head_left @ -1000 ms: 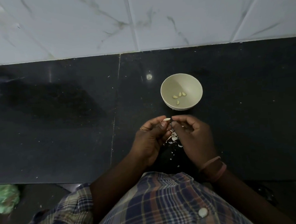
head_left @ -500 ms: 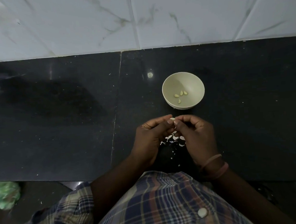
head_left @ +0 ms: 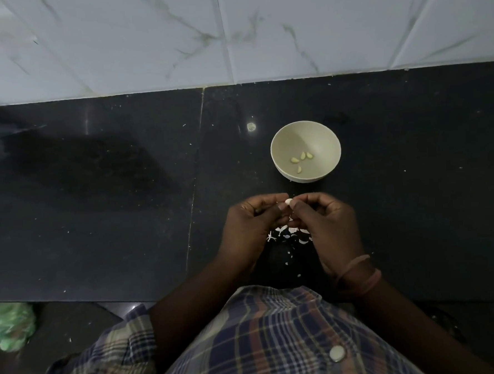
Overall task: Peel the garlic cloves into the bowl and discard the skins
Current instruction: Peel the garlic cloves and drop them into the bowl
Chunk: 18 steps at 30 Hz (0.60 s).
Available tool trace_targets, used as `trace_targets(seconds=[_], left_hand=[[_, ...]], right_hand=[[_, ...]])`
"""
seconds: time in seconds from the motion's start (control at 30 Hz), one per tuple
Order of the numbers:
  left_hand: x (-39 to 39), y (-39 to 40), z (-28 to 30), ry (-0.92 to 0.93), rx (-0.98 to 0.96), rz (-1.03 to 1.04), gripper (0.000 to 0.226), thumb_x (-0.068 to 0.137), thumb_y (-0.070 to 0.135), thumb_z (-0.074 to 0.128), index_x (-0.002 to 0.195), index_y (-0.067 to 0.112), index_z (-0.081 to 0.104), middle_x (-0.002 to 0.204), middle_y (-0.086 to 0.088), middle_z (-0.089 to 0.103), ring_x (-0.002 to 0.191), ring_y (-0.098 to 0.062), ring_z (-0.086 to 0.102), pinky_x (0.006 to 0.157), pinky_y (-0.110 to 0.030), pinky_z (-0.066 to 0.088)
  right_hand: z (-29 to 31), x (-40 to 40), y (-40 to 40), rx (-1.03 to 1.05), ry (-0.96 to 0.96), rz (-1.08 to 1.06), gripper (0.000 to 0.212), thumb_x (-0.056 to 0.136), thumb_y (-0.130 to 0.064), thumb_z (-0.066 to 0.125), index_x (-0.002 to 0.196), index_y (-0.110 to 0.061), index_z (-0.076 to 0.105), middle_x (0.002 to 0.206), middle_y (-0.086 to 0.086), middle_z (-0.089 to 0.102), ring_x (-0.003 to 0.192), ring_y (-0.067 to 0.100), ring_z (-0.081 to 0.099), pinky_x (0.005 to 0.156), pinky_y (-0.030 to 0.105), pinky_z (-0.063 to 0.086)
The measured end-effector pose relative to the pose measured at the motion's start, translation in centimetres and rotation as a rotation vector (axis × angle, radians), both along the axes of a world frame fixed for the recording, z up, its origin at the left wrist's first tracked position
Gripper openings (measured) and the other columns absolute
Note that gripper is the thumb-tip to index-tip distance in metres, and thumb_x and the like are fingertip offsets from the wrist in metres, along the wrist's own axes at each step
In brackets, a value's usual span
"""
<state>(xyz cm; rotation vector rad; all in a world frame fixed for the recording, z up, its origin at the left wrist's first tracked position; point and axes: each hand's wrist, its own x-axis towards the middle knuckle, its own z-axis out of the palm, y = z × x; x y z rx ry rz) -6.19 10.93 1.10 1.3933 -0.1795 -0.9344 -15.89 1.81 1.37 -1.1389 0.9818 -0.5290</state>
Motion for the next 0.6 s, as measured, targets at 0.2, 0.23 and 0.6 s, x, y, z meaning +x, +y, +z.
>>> trace_targets(seconds=[0.2, 0.23, 0.6], left_hand=[[-0.34, 0.37, 0.24, -0.154, 0.103, -0.043, 0.010, 0.092, 0.011, 0.072, 0.098, 0.006, 0.077, 0.089, -0.013, 0.078, 0.089, -0.033, 0.076, 0.087, -0.046, 0.061], [-0.44, 0.39, 0.27, -0.197, 0.133, -0.053, 0.009, 0.092, 0.012, 0.072, 0.096, 0.008, 0.078, 0.086, -0.010, 0.079, 0.087, -0.032, 0.076, 0.085, -0.045, 0.060], [-0.33, 0.08, -0.08, -0.530, 0.366, -0.114, 0.009, 0.087, 0.026, 0.073, 0.080, 0.022, 0.077, 0.070, 0.009, 0.075, 0.062, -0.003, 0.069, 0.056, -0.022, 0.052]], right_hand=[[0.03, 0.04, 0.20, 0.026, -0.025, -0.059, 0.007, 0.087, 0.000, 0.072, 0.090, 0.004, 0.069, 0.083, 0.020, 0.074, 0.080, 0.034, 0.074, 0.073, 0.037, 0.063], [0.03, 0.02, 0.26, 0.024, -0.020, -0.060, 0.007, 0.086, 0.000, 0.072, 0.089, 0.005, 0.068, 0.083, 0.020, 0.074, 0.080, 0.034, 0.074, 0.071, 0.035, 0.063], [-0.41, -0.11, 0.37, -0.137, 0.079, 0.006, 0.007, 0.085, -0.002, 0.073, 0.090, -0.006, 0.070, 0.081, 0.012, 0.075, 0.077, 0.026, 0.075, 0.070, 0.036, 0.062]])
